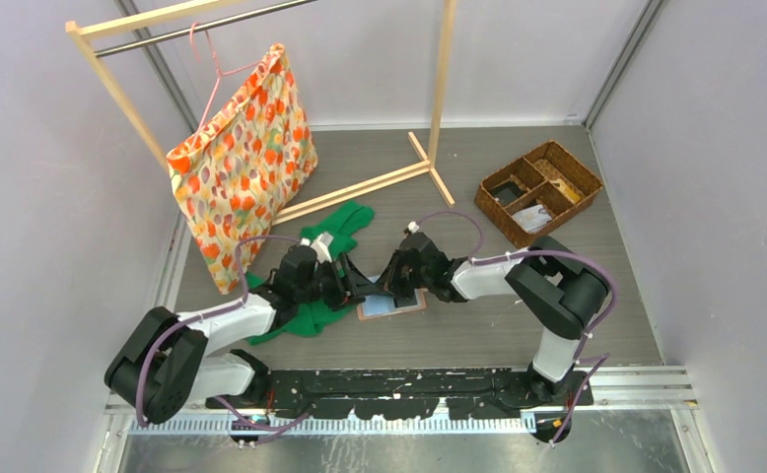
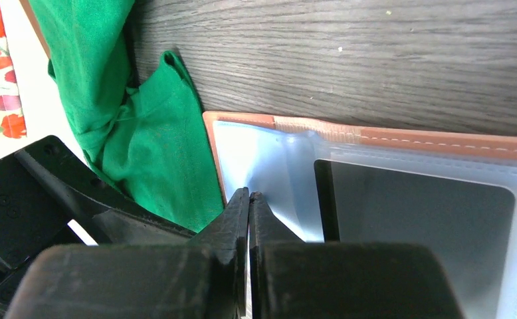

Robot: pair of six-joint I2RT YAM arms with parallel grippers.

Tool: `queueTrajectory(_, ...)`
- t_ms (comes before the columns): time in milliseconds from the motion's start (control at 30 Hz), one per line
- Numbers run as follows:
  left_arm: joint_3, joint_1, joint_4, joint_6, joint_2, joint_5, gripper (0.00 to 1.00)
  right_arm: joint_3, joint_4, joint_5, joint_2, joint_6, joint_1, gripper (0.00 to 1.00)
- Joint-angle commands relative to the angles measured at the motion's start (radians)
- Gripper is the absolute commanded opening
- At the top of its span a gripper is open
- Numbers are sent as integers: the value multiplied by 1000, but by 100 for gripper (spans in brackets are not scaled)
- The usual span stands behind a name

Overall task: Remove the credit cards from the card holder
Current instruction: Remove the credit card from the card holder.

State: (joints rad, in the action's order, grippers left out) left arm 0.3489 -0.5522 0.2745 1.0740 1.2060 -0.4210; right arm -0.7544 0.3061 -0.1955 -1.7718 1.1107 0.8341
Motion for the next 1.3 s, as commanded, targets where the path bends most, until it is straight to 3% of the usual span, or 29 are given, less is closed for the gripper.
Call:
queueTrajectory(0,4,-6,133,-1,44,-22,62,12,-19,45,26,4,7,2)
queueTrajectory(467,102,-6,208,30,194,-13,61,79,-92,87,168,-11,6,1)
queueTrajectory(700,115,-14,252,49,244,-39,60,89,-284,220,342,-95,-8,1)
queueTrajectory(800,127,-31,250,47,254,-38,60,105,-359,249,412,-122,-46,7)
queueTrajectory(1033,178,-100,233,50,314,-21,58,175,-322,116,461,-129,-211,16)
queueTrajectory(1267,186,-105,198,51,342,4,58,154,-310,39,421,-151,-227,22)
